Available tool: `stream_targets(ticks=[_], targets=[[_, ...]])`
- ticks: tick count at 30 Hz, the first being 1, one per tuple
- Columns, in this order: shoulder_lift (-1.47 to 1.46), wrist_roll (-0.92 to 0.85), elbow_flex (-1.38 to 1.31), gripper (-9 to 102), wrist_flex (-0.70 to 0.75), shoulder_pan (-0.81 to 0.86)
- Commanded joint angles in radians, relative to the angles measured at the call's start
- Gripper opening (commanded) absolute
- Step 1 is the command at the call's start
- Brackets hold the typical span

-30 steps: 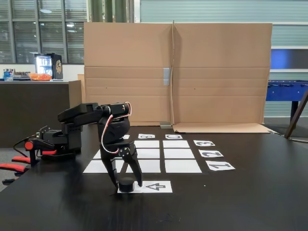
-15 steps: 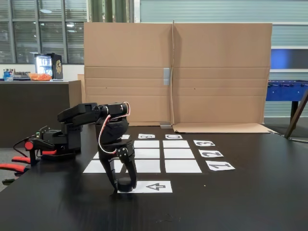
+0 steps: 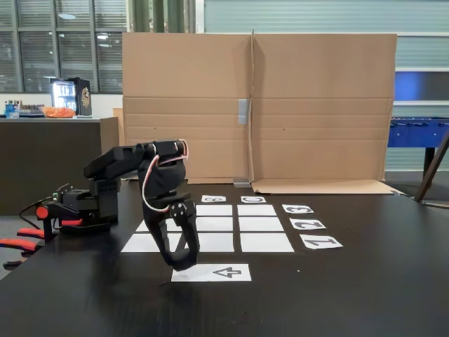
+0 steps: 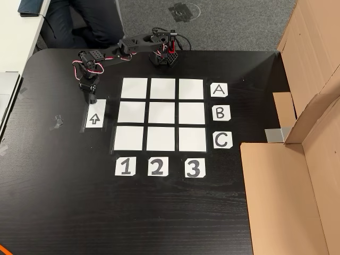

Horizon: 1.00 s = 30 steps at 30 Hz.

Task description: Pick up a new token and place it in the grid on square A2.

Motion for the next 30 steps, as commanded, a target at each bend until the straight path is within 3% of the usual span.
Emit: stream_targets(ticks=[1,30], targets=[[0.094,0.014,-0.025,18,0.000,-0.017],[0.526,0.032,0.495,18,0.002,-0.448]])
